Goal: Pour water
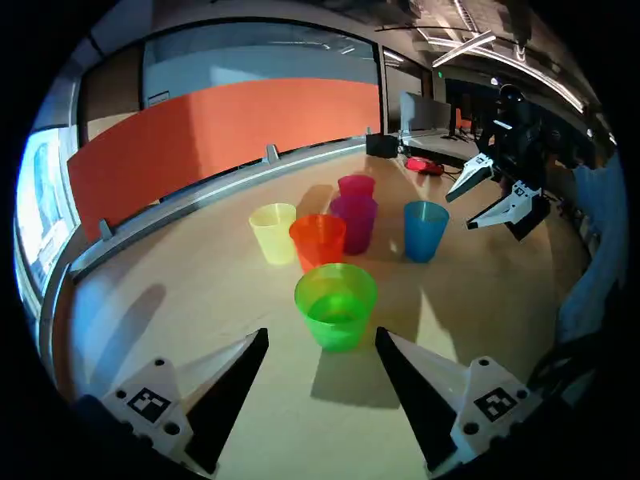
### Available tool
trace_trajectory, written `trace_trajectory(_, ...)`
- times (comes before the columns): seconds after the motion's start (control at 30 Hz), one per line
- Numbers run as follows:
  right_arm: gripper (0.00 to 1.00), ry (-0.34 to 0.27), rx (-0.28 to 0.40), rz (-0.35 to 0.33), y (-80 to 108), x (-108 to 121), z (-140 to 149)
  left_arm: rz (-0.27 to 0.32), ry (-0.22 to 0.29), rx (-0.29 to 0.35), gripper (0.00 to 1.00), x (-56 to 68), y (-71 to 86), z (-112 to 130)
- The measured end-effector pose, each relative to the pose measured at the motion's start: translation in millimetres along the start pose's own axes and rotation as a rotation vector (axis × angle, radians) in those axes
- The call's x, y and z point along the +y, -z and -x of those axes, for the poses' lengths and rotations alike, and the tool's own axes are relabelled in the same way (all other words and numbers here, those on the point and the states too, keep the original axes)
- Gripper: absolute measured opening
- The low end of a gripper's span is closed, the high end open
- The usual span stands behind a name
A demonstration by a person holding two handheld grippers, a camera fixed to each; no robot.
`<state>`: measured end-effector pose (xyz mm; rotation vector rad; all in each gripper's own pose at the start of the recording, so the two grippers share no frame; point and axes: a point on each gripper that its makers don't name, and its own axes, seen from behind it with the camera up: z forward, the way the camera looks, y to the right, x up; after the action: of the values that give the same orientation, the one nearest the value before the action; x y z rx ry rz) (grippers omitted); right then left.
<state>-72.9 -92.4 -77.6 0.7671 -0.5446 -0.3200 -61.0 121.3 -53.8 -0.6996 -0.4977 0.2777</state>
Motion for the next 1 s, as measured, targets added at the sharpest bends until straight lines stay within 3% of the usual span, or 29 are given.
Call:
trace_trajectory(0.33,0.99,-0.069,0.113,0.106,30.2,14,-18,-0.107,0.064,0.112,0.99,-19.3,28.6,-20)
trace_trajectory(1.0,0.99,-0.198,0.445,0.450,101.3,74,-80,-0.338,0.154,0.398,0.99,-51.3,93.0,-75)
